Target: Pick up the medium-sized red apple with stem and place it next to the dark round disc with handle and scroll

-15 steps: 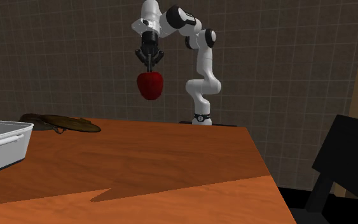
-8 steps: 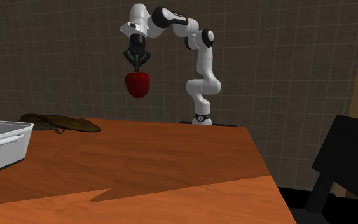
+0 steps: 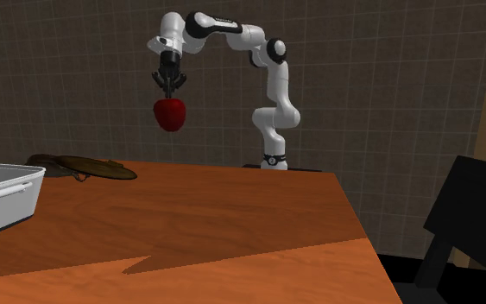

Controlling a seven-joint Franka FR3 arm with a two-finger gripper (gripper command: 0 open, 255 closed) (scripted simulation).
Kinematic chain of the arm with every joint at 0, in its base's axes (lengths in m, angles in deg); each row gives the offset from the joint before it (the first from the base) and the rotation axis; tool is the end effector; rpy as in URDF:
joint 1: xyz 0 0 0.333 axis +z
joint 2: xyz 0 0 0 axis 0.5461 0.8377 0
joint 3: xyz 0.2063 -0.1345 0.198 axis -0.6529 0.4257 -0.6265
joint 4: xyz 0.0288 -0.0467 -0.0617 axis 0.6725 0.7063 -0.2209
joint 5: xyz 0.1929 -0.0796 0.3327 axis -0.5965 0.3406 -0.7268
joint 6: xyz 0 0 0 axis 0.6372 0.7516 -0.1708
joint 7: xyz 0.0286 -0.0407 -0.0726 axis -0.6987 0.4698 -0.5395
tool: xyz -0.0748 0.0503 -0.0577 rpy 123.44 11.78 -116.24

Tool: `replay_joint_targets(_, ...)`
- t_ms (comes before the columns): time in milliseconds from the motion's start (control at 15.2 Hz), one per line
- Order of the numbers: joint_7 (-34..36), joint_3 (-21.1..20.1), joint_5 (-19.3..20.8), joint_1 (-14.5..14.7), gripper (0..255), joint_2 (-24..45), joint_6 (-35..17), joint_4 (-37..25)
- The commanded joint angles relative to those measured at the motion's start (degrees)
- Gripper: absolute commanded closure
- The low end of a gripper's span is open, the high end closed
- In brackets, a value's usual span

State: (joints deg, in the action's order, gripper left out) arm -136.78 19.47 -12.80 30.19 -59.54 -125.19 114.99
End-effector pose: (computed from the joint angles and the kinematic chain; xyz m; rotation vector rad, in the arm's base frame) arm 0.4249 -0.3403 0.5861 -2.9220 -0.7513 -0.6320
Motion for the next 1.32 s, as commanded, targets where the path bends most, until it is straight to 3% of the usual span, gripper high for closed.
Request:
replay_joint_targets(0, -3.32, 2.27, -1.44, -1.01, 255, 1.89, 2.1, -2.51)
replay_joint_targets(396, -13.87, 8.67, -8.51, -5.7, 255, 11.07, 8.82, -11.72)
replay_joint_targets(660, -20.63, 11.43, -14.85, -11.59, 255, 19.28, 14.71, -19.87)
replay_joint_targets(924, -25.87, 11.89, -21.36, -20.35, 255, 28.24, 21.34, -30.05)
replay_joint_targets(1254, -28.8, 9.61, -29.24, -34.74, 255, 40.36, 30.33, -47.62)
